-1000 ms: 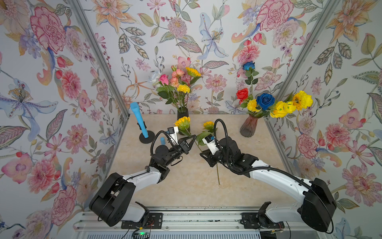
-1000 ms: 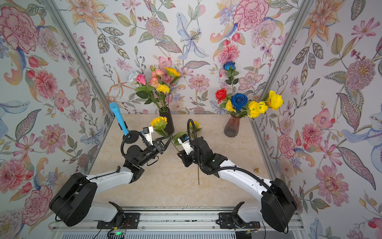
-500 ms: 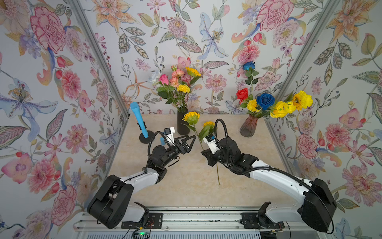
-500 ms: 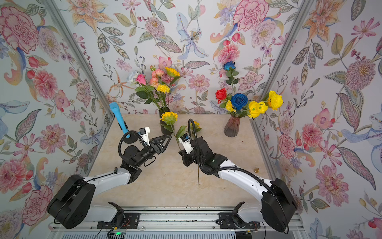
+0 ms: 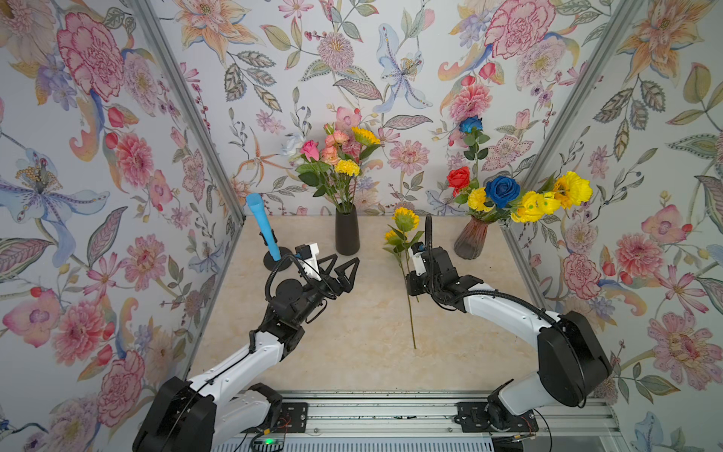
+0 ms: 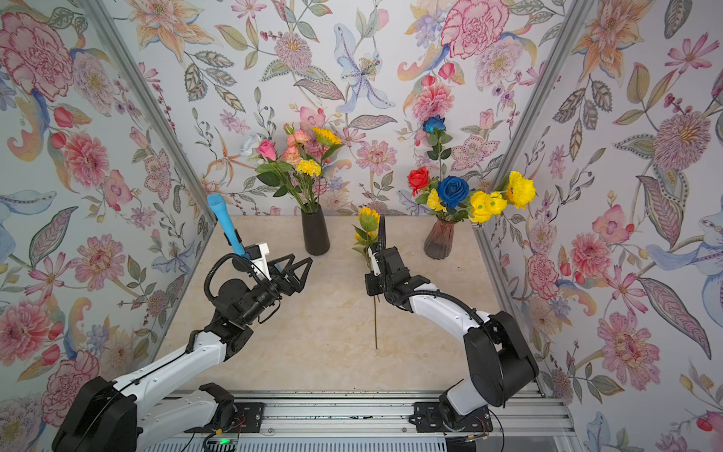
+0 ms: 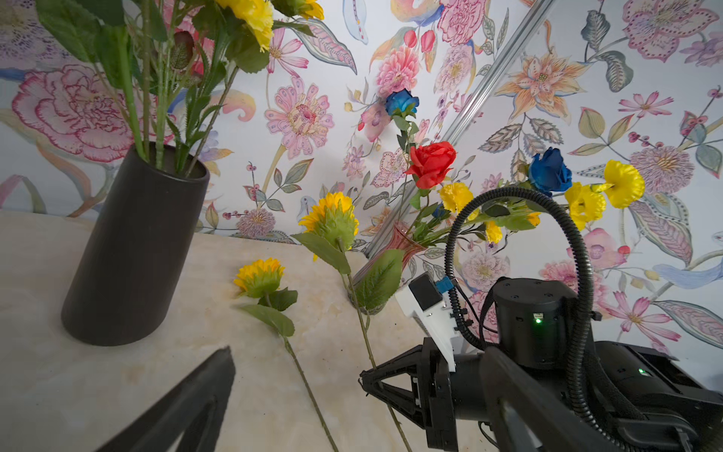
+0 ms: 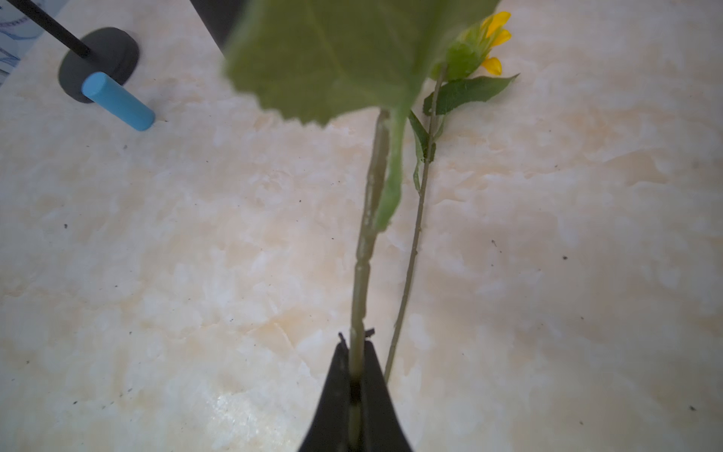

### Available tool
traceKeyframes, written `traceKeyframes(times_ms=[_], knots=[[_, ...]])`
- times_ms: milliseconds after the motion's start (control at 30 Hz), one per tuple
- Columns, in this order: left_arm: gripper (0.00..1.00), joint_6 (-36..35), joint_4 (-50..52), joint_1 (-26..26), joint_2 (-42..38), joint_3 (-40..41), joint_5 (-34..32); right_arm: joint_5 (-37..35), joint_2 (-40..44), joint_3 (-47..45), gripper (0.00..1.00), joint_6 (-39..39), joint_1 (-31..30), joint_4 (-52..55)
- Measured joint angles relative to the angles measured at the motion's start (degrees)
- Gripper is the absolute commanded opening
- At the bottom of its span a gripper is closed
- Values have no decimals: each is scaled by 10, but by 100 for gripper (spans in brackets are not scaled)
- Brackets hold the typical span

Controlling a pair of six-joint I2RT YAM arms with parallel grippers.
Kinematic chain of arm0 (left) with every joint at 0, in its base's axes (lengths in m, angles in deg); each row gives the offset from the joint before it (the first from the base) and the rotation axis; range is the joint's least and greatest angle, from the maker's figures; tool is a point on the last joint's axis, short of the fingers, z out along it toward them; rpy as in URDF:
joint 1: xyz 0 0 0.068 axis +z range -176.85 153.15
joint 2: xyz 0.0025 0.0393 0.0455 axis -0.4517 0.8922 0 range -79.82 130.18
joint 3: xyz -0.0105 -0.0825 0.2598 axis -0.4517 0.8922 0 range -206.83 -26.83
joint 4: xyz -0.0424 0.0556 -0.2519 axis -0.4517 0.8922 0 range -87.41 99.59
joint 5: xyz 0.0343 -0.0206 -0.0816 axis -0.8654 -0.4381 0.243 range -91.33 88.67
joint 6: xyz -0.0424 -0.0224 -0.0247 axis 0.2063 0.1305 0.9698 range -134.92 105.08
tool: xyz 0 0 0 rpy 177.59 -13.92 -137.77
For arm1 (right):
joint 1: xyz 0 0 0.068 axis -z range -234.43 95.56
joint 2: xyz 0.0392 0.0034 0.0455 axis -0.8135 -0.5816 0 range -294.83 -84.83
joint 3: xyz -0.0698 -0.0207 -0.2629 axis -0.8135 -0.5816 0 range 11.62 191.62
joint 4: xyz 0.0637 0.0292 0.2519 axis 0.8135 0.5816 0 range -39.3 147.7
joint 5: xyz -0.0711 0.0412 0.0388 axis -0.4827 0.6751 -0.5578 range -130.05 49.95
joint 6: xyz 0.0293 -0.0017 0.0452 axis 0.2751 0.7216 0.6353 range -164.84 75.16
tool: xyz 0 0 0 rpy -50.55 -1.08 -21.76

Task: Pick out yellow flowers from the vase
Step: Place the flower at the center of the board.

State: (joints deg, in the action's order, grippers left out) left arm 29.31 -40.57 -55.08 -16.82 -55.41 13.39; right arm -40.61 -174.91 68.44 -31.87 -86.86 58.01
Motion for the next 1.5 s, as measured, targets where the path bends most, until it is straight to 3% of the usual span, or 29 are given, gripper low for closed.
traceKeyframes(times_ms=[267,667,1100,1500], knots=[[100,-18,26,9,0,21,-17,-6,-103,37,0,2,0,18],[100,-25,25,16,0,42,-21,-22,-171,66,5,2,0,40],[100,-64,30,17,-23,57,-52,-29,-176,66,40,5,-1,49],[100,-103,22,17,-23,63,-77,-28,-137,66,46,4,-2,55]])
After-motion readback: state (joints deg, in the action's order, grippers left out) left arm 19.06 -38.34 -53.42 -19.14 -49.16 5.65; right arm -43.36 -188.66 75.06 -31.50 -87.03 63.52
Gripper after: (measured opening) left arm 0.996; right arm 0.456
